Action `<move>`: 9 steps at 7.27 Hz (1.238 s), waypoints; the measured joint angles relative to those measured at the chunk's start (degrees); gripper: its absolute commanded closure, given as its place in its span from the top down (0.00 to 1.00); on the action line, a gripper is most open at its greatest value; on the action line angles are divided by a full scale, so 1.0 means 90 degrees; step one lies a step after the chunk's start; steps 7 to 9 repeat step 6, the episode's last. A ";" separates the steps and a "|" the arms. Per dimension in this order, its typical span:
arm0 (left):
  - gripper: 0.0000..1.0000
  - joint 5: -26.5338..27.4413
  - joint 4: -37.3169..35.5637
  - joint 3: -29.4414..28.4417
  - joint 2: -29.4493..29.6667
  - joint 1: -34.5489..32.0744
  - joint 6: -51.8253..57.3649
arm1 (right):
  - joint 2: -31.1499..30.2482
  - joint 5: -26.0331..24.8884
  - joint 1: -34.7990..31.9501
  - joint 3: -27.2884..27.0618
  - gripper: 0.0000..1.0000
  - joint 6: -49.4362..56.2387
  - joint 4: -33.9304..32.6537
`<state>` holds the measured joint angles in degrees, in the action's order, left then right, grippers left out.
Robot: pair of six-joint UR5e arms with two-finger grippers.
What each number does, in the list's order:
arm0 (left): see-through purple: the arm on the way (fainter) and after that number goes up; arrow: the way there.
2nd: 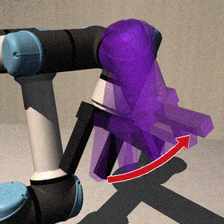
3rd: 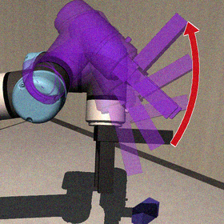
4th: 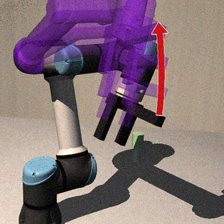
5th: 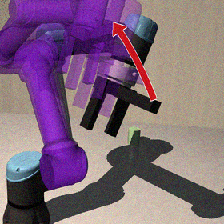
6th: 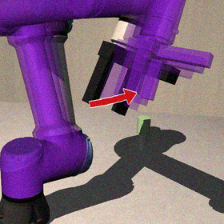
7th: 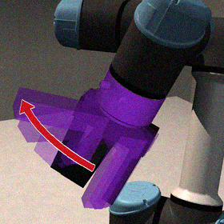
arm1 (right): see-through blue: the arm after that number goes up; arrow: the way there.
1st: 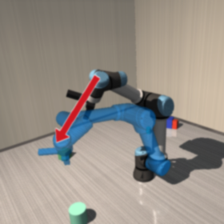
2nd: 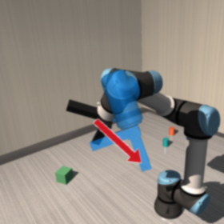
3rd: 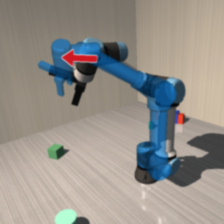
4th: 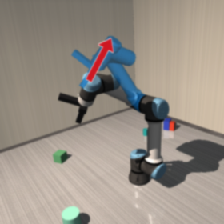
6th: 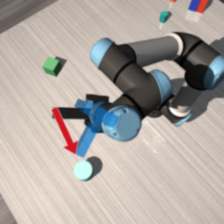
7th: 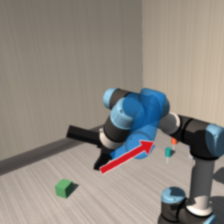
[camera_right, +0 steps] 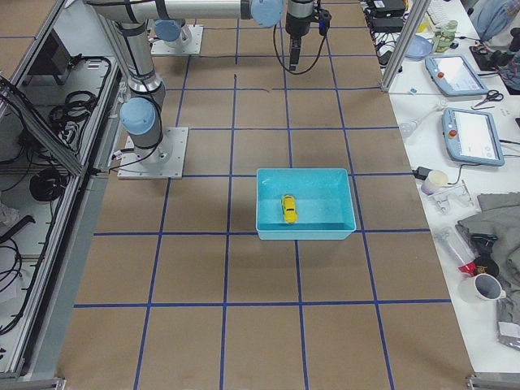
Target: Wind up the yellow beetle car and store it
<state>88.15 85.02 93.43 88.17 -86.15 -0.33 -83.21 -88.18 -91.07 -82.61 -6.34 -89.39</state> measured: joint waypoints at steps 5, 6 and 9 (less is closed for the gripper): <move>1.00 -0.0009 -0.0070 0.0001 0.0017 0.0019 0.0006 | 0.0011 -0.0019 -0.0134 -0.0005 1.00 -0.0096 -0.0144; 1.00 -0.0009 -0.0077 0.0002 0.0018 0.0021 0.0007 | 0.0000 -0.0031 -0.0135 -0.0010 1.00 -0.0099 -0.0140; 1.00 -0.0009 -0.0077 0.0002 0.0018 0.0021 0.0007 | 0.0000 -0.0031 -0.0135 -0.0010 1.00 -0.0099 -0.0140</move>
